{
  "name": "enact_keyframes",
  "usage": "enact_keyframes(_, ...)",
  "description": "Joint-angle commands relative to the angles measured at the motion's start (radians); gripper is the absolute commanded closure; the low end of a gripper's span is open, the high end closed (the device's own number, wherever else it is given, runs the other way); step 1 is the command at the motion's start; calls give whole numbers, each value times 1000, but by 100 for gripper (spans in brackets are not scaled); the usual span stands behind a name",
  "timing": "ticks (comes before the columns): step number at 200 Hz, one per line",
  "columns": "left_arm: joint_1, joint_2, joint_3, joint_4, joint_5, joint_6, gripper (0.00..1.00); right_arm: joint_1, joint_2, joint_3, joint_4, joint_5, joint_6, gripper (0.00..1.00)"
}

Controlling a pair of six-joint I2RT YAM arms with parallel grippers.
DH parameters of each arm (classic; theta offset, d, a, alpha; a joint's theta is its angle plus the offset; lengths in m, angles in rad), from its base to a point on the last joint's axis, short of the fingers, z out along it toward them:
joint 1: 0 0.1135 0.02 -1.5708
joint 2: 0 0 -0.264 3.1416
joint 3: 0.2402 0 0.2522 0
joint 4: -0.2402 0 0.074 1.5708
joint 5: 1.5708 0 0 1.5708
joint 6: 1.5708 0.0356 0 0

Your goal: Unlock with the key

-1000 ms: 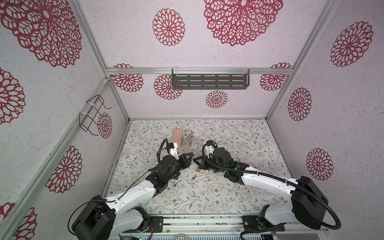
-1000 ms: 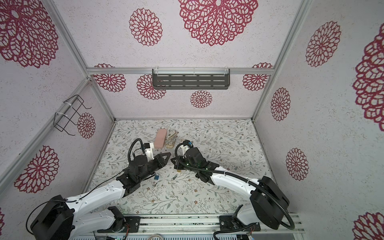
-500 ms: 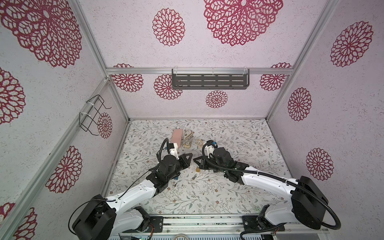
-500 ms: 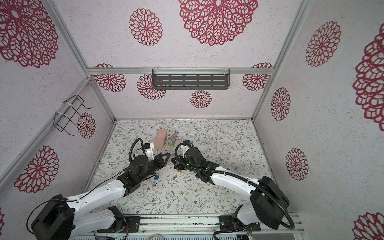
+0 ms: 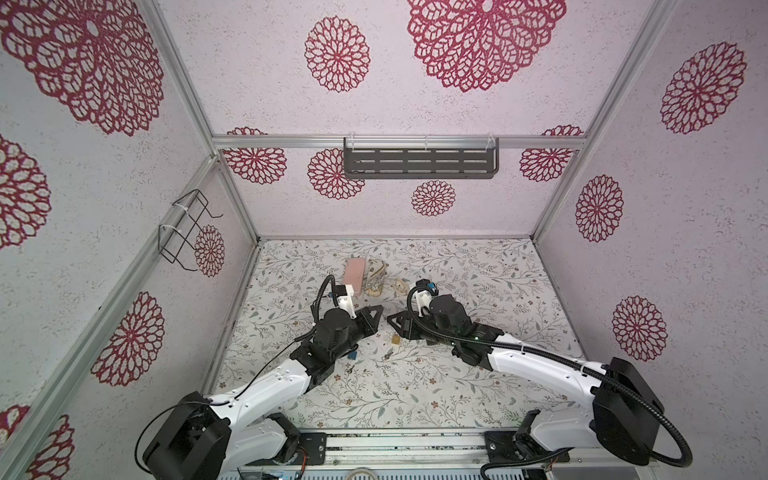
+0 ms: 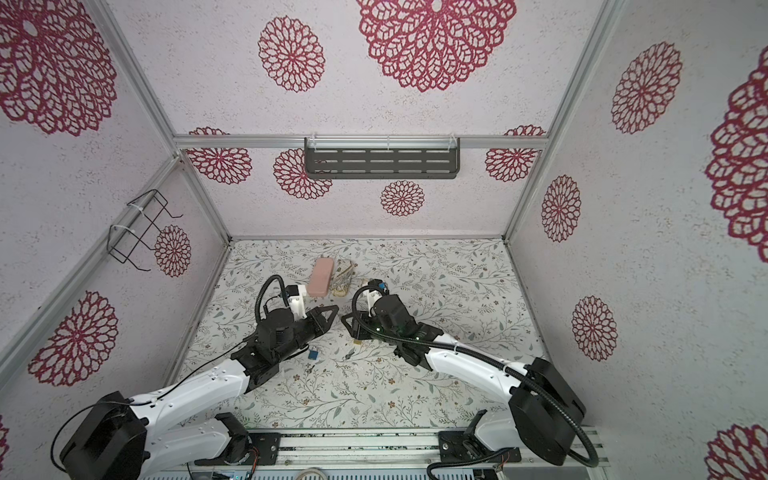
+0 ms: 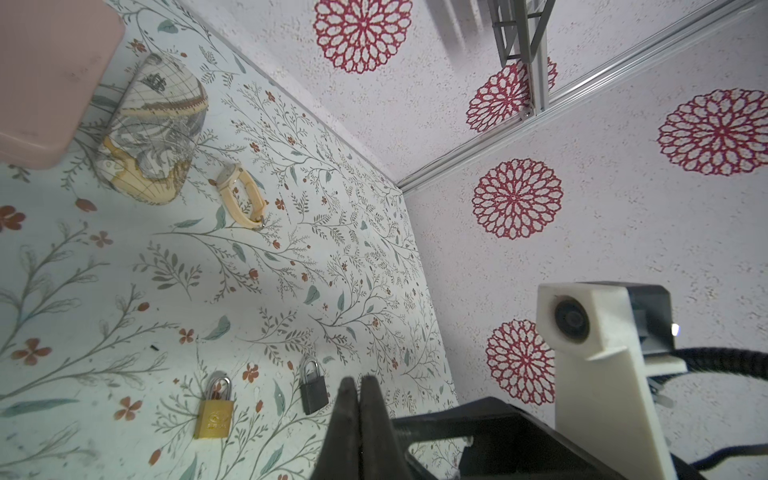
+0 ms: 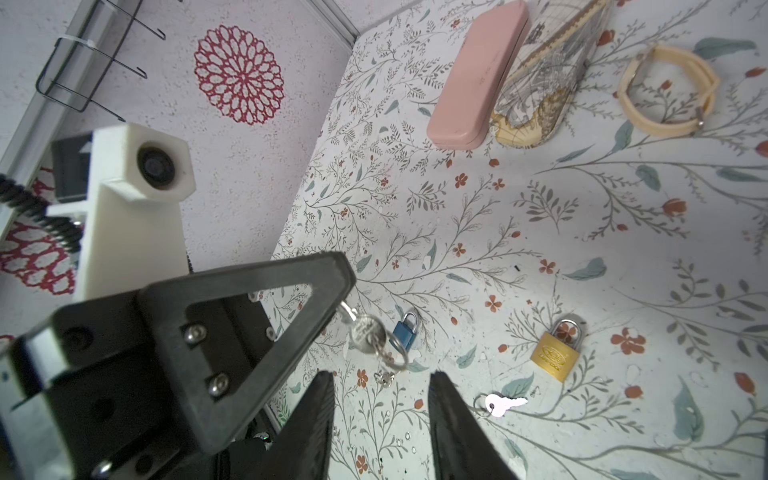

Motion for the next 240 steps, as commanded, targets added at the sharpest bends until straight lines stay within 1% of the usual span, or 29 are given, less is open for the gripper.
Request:
enact_keyframes(1,26,-33,9,9,39,49,100,-32,-70,10,-14,-3,-24,52)
enact_keyframes(16,36,-42,12,10,68,77,100,-52,-92,-10,-5,-34,-30,45)
enact_keyframes(27,44,-49,13,13,88,95,100,-71,-108,-31,22,-77,-37,41)
enact_keyframes(54,63,-65,8,41,133,124,100,-109,-145,-93,149,-198,-30,31)
enact_keyframes(87,69,-65,35,50,190,161,100,-114,-123,-91,225,-292,-37,30)
enact_keyframes(126,68,-66,52,82,258,190,100,-118,-89,-88,358,-387,-20,31)
enact_keyframes(182,68,-55,86,87,328,202,100,-133,-55,-96,440,-432,-18,36)
enact_keyframes(220,68,-52,83,105,344,197,100,-145,-35,-94,498,-470,-11,45)
enact_keyframes(240,68,-48,88,115,359,194,100,-148,-25,-93,516,-479,-6,52)
